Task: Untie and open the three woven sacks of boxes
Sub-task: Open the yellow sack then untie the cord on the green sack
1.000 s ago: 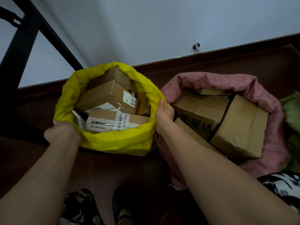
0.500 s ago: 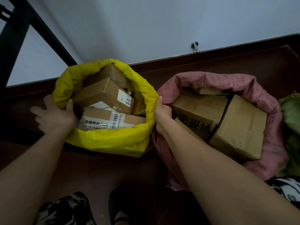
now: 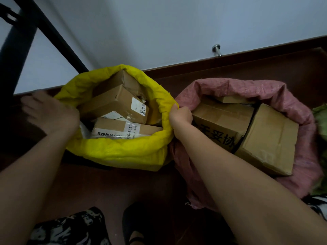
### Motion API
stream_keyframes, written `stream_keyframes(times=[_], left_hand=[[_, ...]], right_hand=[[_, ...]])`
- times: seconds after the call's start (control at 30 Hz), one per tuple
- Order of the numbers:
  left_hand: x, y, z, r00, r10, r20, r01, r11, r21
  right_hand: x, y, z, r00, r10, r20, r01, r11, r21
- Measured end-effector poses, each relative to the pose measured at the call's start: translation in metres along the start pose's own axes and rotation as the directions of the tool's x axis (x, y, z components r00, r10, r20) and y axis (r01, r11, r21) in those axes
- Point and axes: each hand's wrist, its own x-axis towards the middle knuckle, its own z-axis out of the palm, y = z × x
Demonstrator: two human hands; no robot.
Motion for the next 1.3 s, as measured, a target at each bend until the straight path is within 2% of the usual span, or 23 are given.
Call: stream_keyframes(times=[0.03, 0.07, 0.13, 0.2, 0.23, 0.27, 0.33, 0.4, 0.43, 0.47, 0.5, 0.53, 0.6, 0.63, 0.67, 0.73, 0.77, 0.8, 0.83, 0.87, 0.93, 1.17, 1.3], left_hand=[[-0.017, 0.013, -0.012, 0.997, 0.074, 0.034, -0.074, 0.997, -0.005], [-0.030, 0.023, -0.019, 0.986, 0.151, 0.070, -0.143, 0.985, -0.099], [-0.058, 0.042, -0.033, 0.952, 0.287, 0.105, -0.237, 0.909, -0.343], [-0.079, 0.052, -0.039, 0.877, 0.458, 0.146, -0.318, 0.780, -0.540], [-0.089, 0.056, -0.042, 0.797, 0.558, 0.230, -0.335, 0.726, -0.600], [-0.098, 0.060, -0.043, 0.705, 0.631, 0.325, -0.322, 0.692, -0.646], [-0.111, 0.070, -0.054, 0.518, 0.636, 0.573, -0.196, 0.740, -0.644], [-0.112, 0.073, -0.056, 0.311, 0.564, 0.765, -0.140, 0.823, -0.550], [-0.111, 0.072, -0.056, 0.219, 0.519, 0.826, -0.156, 0.855, -0.496], [-0.109, 0.071, -0.054, 0.173, 0.495, 0.851, -0.179, 0.866, -0.467], [-0.108, 0.072, -0.054, 0.177, 0.490, 0.853, -0.177, 0.869, -0.463], [-0.108, 0.075, -0.053, 0.224, 0.503, 0.835, -0.136, 0.864, -0.484], [-0.106, 0.079, -0.050, 0.416, 0.512, 0.751, -0.077, 0.843, -0.532], [-0.105, 0.082, -0.048, 0.469, 0.494, 0.732, -0.115, 0.856, -0.504], [-0.105, 0.084, -0.048, 0.457, 0.474, 0.753, -0.166, 0.877, -0.451], [-0.110, 0.083, -0.050, 0.328, 0.399, 0.856, -0.205, 0.915, -0.348], [-0.113, 0.083, -0.053, 0.295, 0.375, 0.879, -0.213, 0.923, -0.322], [-0.115, 0.085, -0.055, 0.312, 0.374, 0.873, -0.212, 0.924, -0.319], [-0.116, 0.089, -0.059, 0.368, 0.389, 0.844, -0.210, 0.920, -0.332], [-0.117, 0.094, -0.064, 0.426, 0.411, 0.806, -0.209, 0.911, -0.355], [-0.123, 0.107, -0.073, 0.464, 0.453, 0.761, -0.206, 0.891, -0.405], [-0.173, 0.168, -0.113, 0.451, 0.527, 0.720, -0.222, 0.848, -0.482], [-0.217, 0.218, -0.139, 0.395, 0.562, 0.727, -0.235, 0.827, -0.511]], right_hand=[[-0.005, -0.003, 0.001, 0.994, -0.081, -0.069, 0.074, 0.992, -0.103], [-0.009, -0.003, 0.002, 0.963, -0.217, -0.159, 0.181, 0.960, -0.212], [-0.020, -0.003, 0.002, 0.806, -0.545, -0.231, 0.450, 0.818, -0.358], [-0.028, -0.007, 0.004, 0.669, -0.741, -0.054, 0.709, 0.658, -0.254], [-0.030, -0.008, 0.007, 0.621, -0.777, 0.097, 0.780, 0.603, -0.168], [-0.031, -0.010, 0.008, 0.598, -0.760, 0.254, 0.801, 0.580, -0.150], [-0.031, -0.013, 0.006, 0.618, -0.618, 0.486, 0.784, 0.528, -0.326], [-0.023, -0.010, 0.004, 0.700, -0.487, 0.523, 0.713, 0.438, -0.547], [-0.020, -0.007, 0.002, 0.727, -0.463, 0.507, 0.684, 0.425, -0.593], [-0.020, -0.005, 0.001, 0.742, -0.459, 0.488, 0.667, 0.438, -0.603], [-0.021, -0.003, 0.000, 0.737, -0.480, 0.476, 0.672, 0.448, -0.590], [-0.022, -0.002, 0.001, 0.709, -0.522, 0.475, 0.700, 0.439, -0.563], [-0.025, -0.002, 0.001, 0.637, -0.588, 0.498, 0.764, 0.396, -0.510], [-0.028, -0.003, -0.002, 0.619, -0.580, 0.529, 0.778, 0.364, -0.512], [-0.029, -0.005, -0.006, 0.615, -0.538, 0.576, 0.781, 0.314, -0.540], [-0.032, -0.008, -0.015, 0.622, -0.447, 0.643, 0.773, 0.221, -0.594], [-0.033, -0.009, -0.020, 0.615, -0.446, 0.651, 0.779, 0.213, -0.590], [-0.035, -0.009, -0.026, 0.599, -0.471, 0.647, 0.792, 0.233, -0.564], [-0.037, -0.011, -0.033, 0.587, -0.509, 0.630, 0.805, 0.276, -0.526], [-0.040, -0.014, -0.042, 0.590, -0.534, 0.605, 0.805, 0.329, -0.494], [-0.040, -0.021, -0.064, 0.627, -0.546, 0.555, 0.778, 0.411, -0.474], [-0.050, -0.023, -0.194, 0.712, -0.580, 0.395, 0.700, 0.552, -0.453], [-0.055, -0.012, -0.269, 0.785, -0.586, 0.198, 0.608, 0.672, -0.423]])
